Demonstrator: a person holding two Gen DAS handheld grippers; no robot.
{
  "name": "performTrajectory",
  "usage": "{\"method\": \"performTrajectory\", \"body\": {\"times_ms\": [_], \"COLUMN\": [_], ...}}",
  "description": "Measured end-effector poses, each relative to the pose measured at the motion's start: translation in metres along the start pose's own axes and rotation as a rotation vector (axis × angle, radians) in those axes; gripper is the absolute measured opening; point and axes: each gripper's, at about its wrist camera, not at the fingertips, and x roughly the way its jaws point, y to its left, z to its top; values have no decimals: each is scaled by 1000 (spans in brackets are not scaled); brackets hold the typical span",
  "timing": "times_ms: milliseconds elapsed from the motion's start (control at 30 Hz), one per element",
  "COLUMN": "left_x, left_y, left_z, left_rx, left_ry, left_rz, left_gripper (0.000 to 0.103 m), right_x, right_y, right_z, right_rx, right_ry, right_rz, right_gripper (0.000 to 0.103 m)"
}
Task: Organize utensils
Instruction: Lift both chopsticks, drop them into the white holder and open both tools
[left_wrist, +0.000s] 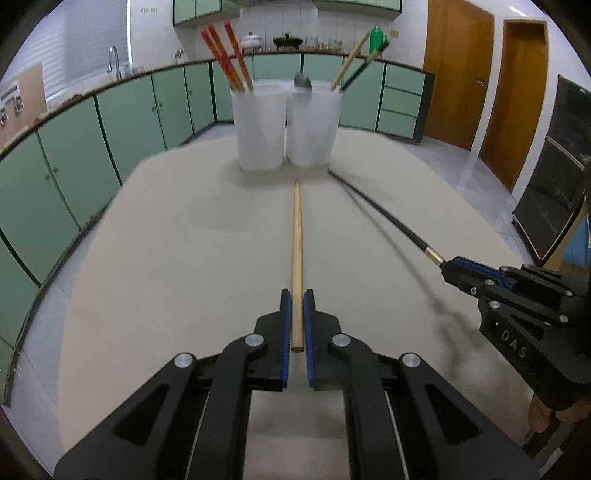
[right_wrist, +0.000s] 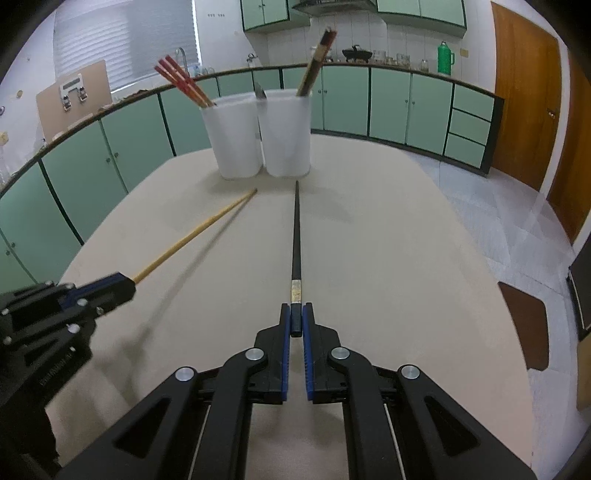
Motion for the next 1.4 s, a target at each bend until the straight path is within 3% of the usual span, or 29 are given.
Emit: {"method": "performTrajectory", "body": {"times_ms": [333, 667, 1133, 1400], "left_x": [-38, -59, -84, -101], "left_y": [2, 6, -3, -4], "left_z": [28, 73, 119, 133], "left_rx": [12, 28, 72, 91], "left_ry": [-130, -252, -345, -381], "left_rz": [8, 10, -46, -72], "left_gripper": [6, 6, 5, 5], "right_x": [-26, -55, -82, -102], "right_y": [0, -1, -2, 1], "right_z": [21, 71, 139, 167], "right_rx": [-43, -87, -116, -166], "right_ry": [-88, -190, -208, -222], "right_rz": [-9, 31, 174, 212], "right_gripper": [6, 6, 6, 6]}}
